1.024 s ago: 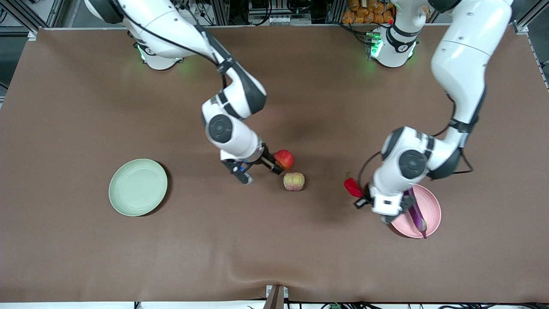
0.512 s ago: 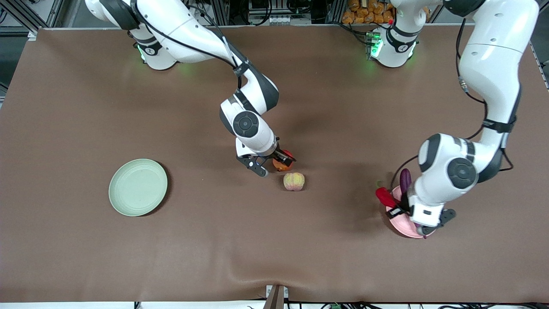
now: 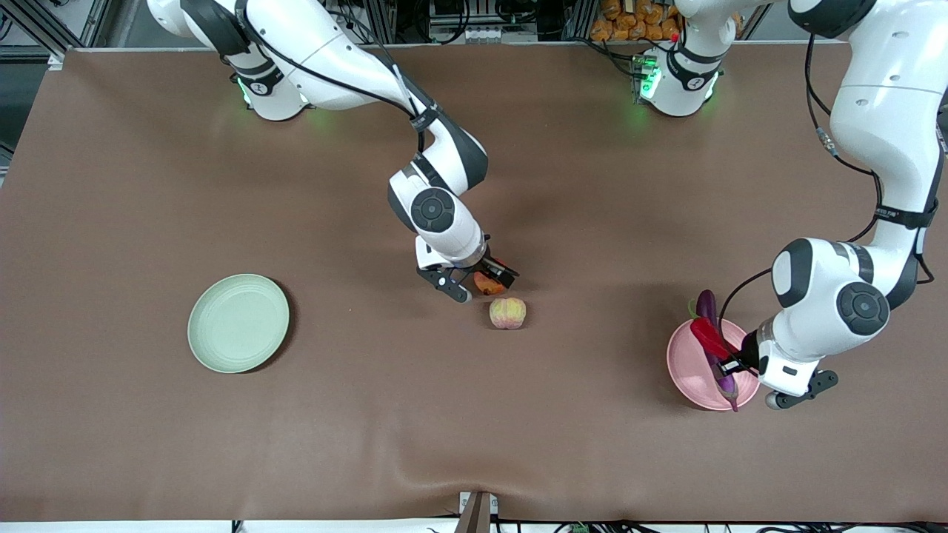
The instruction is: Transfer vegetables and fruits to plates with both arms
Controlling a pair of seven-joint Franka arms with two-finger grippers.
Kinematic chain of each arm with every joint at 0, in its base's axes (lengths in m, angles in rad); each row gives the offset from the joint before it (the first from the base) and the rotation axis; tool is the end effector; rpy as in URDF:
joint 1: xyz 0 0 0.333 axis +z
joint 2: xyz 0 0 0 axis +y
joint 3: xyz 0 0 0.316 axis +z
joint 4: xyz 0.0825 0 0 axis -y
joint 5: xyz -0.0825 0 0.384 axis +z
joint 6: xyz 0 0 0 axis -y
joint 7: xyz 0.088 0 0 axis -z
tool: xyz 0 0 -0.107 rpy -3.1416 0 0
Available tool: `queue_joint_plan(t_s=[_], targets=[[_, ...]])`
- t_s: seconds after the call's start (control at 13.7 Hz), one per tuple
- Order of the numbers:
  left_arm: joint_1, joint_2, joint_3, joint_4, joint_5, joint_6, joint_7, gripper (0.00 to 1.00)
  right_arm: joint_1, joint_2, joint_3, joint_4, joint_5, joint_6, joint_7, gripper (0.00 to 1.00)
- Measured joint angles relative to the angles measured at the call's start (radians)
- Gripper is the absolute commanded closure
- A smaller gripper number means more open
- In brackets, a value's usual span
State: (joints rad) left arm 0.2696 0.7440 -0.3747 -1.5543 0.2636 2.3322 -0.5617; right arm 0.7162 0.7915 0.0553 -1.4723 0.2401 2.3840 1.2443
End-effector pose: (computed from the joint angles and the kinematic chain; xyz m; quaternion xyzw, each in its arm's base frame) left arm 0.7119 -0.0280 0.2396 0.9802 0.1909 0.0358 0.0380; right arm 0.5280 0.5062 0.2198 -0.9395 0.3201 0.0584 0.1069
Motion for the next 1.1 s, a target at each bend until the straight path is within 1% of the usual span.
queue_joint_plan(t_s=[0.37, 0.44, 0.51, 0.59, 0.73, 0.88, 1.1], targets=[[-0.005, 0.006, -0.01, 0.022, 0.0, 0.003, 0.0, 0.0, 0.004, 0.016, 0.0, 0.012, -0.001, 0.003, 0.012, 0.0], [-0.005, 0.005, -0.013, 0.035, 0.0, 0.002, 0.0, 0.0, 0.007, 0.022, 0.0, 0.013, -0.003, 0.004, 0.012, 0.29], [-0.006, 0.002, -0.015, 0.046, 0.0, 0.002, 0.0, 0.0, 0.012, 0.028, 0.0, 0.014, -0.007, 0.005, 0.012, 0.68], [-0.007, -0.004, -0.018, 0.054, 0.0, -0.001, 0.0, 0.0, 0.017, 0.034, 0.0, 0.015, -0.02, 0.008, 0.011, 1.0], [-0.01, -0.022, -0.02, 0.063, 0.0, -0.021, 0.0, 0.0, 0.017, 0.034, -0.002, 0.021, -0.051, 0.006, 0.011, 1.0], [-0.007, -0.054, -0.02, 0.07, 0.004, -0.043, 0.01, 0.0, 0.013, 0.035, -0.012, 0.032, -0.06, -0.02, 0.01, 1.0], [0.012, -0.142, -0.013, 0.083, 0.008, -0.12, 0.086, 0.0, -0.038, 0.029, -0.025, 0.107, -0.061, -0.207, 0.01, 1.0]])
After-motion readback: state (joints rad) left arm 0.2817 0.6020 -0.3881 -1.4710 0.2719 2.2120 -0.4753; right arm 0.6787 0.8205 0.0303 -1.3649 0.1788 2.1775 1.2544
